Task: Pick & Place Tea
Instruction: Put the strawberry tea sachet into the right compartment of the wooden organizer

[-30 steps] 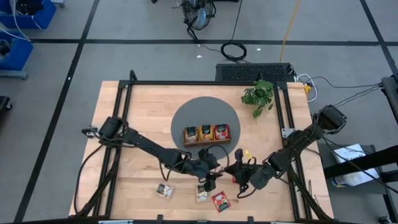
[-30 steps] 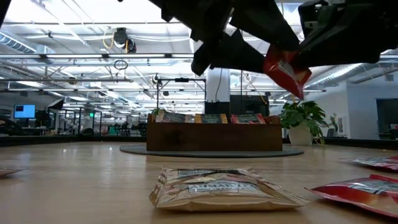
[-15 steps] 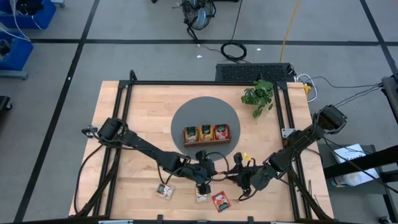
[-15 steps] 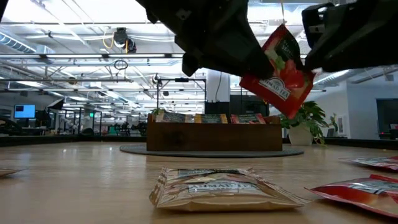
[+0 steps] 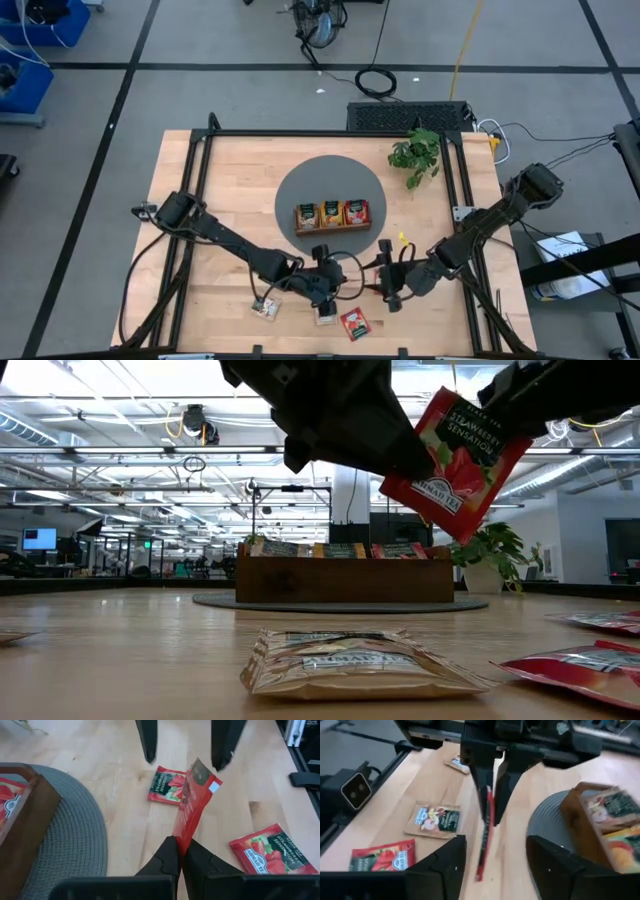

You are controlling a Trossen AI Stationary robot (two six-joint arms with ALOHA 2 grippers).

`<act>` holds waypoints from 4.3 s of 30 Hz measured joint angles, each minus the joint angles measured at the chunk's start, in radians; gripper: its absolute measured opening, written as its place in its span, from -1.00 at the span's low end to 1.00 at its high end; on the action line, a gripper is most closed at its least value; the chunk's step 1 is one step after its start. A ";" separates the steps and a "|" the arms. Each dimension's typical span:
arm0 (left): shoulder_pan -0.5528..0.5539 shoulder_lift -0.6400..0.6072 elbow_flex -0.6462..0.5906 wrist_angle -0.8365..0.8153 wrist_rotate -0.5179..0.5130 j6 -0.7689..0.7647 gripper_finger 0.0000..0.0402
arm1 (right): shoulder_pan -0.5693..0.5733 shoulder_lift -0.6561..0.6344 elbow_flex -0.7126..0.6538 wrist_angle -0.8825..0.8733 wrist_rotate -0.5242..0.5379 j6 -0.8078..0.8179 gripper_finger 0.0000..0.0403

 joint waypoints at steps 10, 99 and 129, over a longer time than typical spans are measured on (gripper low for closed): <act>0.000 0.000 0.000 0.000 -0.010 0.004 -0.95 | -0.048 0.012 -0.002 -0.024 -0.083 0.057 -0.15; -0.302 0.004 -0.188 0.021 -0.322 -0.087 -0.88 | -0.764 0.238 0.594 -0.978 -0.530 -0.276 -1.00; -0.302 0.005 -0.188 0.024 -0.279 -0.098 -0.88 | -0.764 0.144 0.389 -0.804 -0.529 -0.166 -0.53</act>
